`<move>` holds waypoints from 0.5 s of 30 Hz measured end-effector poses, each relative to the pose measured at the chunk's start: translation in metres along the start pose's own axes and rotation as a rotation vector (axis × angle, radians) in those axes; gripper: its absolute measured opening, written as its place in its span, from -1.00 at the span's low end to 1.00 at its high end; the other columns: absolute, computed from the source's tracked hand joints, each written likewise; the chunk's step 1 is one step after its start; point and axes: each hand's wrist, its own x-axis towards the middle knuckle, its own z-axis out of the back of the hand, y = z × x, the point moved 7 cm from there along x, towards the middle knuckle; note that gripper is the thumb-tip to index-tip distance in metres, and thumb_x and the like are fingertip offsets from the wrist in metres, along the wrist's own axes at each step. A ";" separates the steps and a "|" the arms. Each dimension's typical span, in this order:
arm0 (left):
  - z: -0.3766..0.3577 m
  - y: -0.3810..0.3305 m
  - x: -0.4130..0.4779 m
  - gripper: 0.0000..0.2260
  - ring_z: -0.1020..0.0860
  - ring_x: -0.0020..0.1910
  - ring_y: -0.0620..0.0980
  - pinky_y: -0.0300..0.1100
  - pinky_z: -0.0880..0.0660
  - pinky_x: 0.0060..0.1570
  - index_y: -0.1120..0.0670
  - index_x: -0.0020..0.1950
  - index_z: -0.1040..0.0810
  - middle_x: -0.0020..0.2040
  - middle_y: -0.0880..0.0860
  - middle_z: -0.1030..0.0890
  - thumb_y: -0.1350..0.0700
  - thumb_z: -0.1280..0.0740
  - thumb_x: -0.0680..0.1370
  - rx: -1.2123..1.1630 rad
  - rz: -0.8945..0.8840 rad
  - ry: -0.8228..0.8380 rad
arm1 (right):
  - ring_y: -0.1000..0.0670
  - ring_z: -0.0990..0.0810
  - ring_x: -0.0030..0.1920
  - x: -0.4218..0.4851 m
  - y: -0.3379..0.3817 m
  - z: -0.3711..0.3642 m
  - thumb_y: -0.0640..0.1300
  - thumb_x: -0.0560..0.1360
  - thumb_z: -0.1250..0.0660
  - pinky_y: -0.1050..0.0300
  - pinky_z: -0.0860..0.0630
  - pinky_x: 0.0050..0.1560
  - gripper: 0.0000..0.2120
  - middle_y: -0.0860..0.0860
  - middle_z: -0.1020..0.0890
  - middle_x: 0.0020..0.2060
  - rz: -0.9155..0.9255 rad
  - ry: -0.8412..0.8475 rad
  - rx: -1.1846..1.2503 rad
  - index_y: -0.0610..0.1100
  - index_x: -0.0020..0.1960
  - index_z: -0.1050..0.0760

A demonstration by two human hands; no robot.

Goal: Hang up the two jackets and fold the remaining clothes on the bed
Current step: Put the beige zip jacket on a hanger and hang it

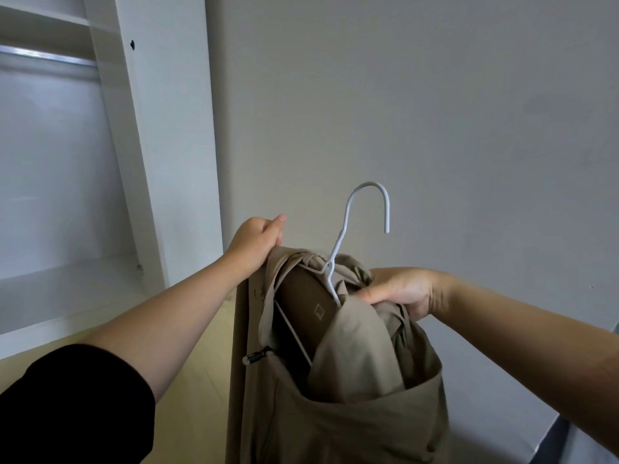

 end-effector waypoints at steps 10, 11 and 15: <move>-0.028 -0.009 -0.003 -0.55 -0.26 -0.54 -0.12 -0.28 -0.21 -0.44 0.10 -0.46 -0.26 -0.55 -0.06 -0.23 -0.01 -0.17 0.61 0.095 -0.026 0.089 | -0.03 -0.51 -0.37 -0.042 0.106 0.078 -0.36 0.44 -0.25 0.23 -0.33 -0.39 -0.77 -0.04 -0.51 -0.47 0.350 -1.132 -0.746 -0.21 -0.38 -0.43; -0.031 -0.011 -0.003 -0.53 -0.22 -0.58 -0.15 -0.31 -0.18 -0.48 0.08 -0.48 -0.21 -0.58 -0.09 -0.19 -0.01 -0.19 0.60 0.097 -0.034 0.096 | -0.10 -0.45 -0.33 -0.047 0.117 0.081 -0.32 0.43 -0.22 0.18 -0.28 -0.35 -0.79 -0.07 -0.48 -0.43 0.352 -1.250 -0.903 -0.19 -0.37 -0.39; -0.033 -0.014 -0.002 -0.52 -0.20 -0.56 -0.11 -0.25 -0.15 -0.49 0.04 -0.51 -0.16 -0.61 -0.09 -0.19 0.02 -0.21 0.59 0.093 -0.035 0.081 | -0.23 -0.46 -0.30 -0.051 0.128 0.075 -0.29 0.37 -0.20 0.09 -0.19 -0.33 -0.80 -0.20 -0.52 -0.32 0.467 -1.478 -1.193 -0.11 -0.34 -0.24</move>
